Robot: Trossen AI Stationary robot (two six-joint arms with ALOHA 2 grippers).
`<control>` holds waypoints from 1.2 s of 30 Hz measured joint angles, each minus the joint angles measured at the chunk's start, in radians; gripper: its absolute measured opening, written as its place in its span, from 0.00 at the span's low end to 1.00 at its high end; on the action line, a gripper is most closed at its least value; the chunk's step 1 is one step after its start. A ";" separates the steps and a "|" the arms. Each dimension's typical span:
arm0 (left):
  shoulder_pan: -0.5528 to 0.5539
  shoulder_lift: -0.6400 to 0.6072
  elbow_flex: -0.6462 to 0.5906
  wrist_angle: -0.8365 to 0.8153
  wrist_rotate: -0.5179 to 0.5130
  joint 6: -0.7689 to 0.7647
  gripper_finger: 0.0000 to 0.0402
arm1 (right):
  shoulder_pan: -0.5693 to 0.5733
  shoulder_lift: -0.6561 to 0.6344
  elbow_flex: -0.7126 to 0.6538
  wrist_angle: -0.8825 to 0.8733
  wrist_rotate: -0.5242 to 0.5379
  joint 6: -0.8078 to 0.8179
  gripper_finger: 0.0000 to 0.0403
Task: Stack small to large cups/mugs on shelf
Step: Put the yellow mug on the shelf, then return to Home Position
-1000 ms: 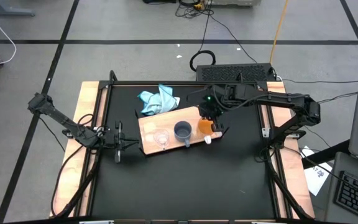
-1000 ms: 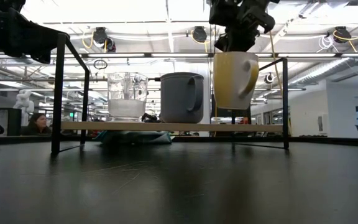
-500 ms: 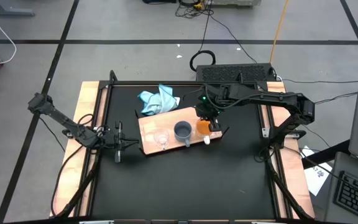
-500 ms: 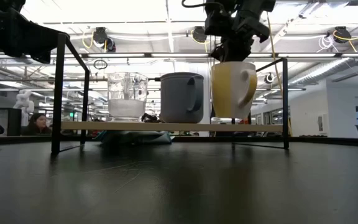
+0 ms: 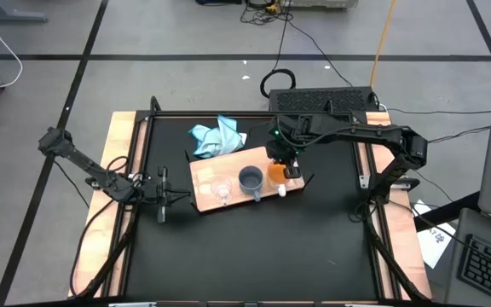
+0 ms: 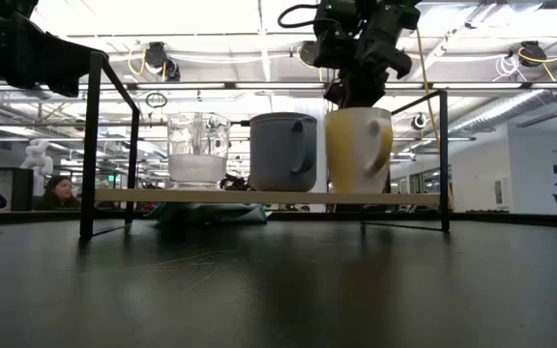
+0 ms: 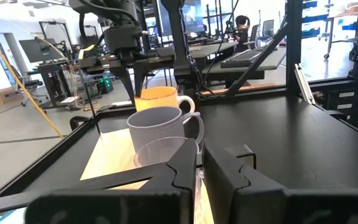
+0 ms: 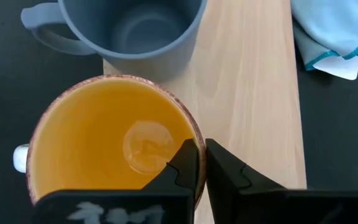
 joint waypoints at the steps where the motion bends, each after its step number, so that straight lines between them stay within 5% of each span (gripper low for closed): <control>1: 0.000 0.000 0.000 0.000 0.000 0.000 0.08 | -0.001 0.000 0.000 0.002 0.000 0.000 0.02; 36: 0.000 0.000 0.000 -0.004 0.000 -0.016 0.08 | -0.001 -0.003 0.000 0.018 0.005 0.018 0.31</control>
